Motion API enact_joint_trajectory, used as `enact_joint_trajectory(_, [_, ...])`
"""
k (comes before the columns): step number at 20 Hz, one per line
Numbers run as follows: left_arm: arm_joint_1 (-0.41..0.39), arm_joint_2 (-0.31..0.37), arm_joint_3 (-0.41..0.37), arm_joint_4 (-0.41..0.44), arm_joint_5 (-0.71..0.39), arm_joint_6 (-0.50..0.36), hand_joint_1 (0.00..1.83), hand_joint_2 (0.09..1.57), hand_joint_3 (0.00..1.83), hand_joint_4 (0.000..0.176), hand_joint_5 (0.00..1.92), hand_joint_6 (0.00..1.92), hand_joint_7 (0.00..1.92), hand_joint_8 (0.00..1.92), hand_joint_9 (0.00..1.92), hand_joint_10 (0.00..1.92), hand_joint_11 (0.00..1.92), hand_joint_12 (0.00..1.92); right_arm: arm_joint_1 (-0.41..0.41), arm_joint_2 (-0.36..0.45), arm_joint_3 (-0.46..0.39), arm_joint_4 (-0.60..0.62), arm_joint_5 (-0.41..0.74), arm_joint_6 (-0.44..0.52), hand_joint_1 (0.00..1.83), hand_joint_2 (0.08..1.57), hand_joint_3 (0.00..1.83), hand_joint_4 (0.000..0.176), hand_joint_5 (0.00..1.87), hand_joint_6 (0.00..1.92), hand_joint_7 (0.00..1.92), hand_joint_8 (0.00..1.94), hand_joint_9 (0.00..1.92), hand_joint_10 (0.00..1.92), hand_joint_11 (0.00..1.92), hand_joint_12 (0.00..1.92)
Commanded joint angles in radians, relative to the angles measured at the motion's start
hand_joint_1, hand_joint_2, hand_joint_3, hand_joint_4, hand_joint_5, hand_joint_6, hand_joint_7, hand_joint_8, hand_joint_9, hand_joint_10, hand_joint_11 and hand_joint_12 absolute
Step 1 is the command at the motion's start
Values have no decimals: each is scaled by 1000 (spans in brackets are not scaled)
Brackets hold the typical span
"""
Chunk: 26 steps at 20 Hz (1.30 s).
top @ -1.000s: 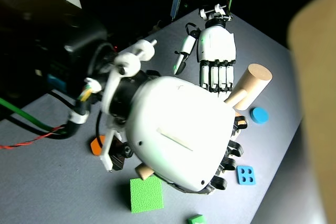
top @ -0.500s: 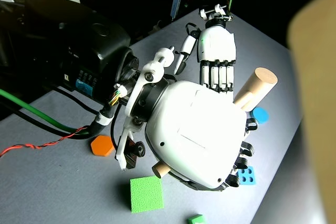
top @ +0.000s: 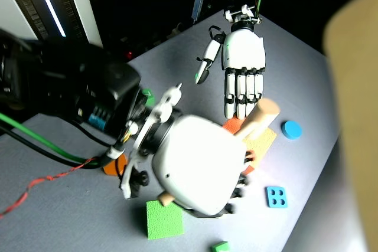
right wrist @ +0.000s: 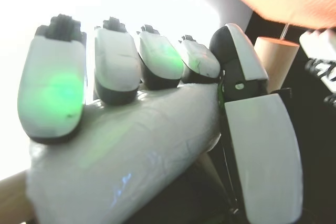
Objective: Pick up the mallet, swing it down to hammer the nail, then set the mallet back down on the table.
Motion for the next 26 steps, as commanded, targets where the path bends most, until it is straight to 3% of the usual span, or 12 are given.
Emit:
enact_joint_trajectory(1, [-7, -2, 4, -13, -80, -5, 0, 1262, 2, 0, 0, 0, 0, 0, 0, 0, 0, 0, 11, 4, 4, -59, 42, 1, 1048, 1319, 2, 176, 1313, 1921, 1517, 1941, 1597, 1921, 1789, 1921])
enact_joint_trajectory(6, [-7, -2, 4, -13, -80, -5, 0, 1257, 0, 0, 0, 0, 0, 0, 0, 0, 0, 0, 31, 2, 4, -58, 39, 11, 1027, 1321, 2, 176, 1333, 1921, 1512, 1941, 1586, 1921, 1778, 1921])
enact_joint_trajectory(19, [-7, -2, 5, -13, -80, -5, 0, 1266, 3, 0, 0, 0, 0, 0, 0, 0, 0, 0, -42, -14, 40, -60, 32, 17, 1034, 1311, 0, 176, 1334, 1921, 1513, 1941, 1605, 1921, 1789, 1921])
enact_joint_trajectory(26, [-7, -2, 5, -13, -80, -5, 0, 1261, 1, 0, 0, 0, 0, 0, 0, 0, 0, 0, 37, 120, -75, -60, -7, 63, 1020, 1327, 1, 176, 1312, 1921, 1505, 1941, 1599, 1921, 1791, 1921])
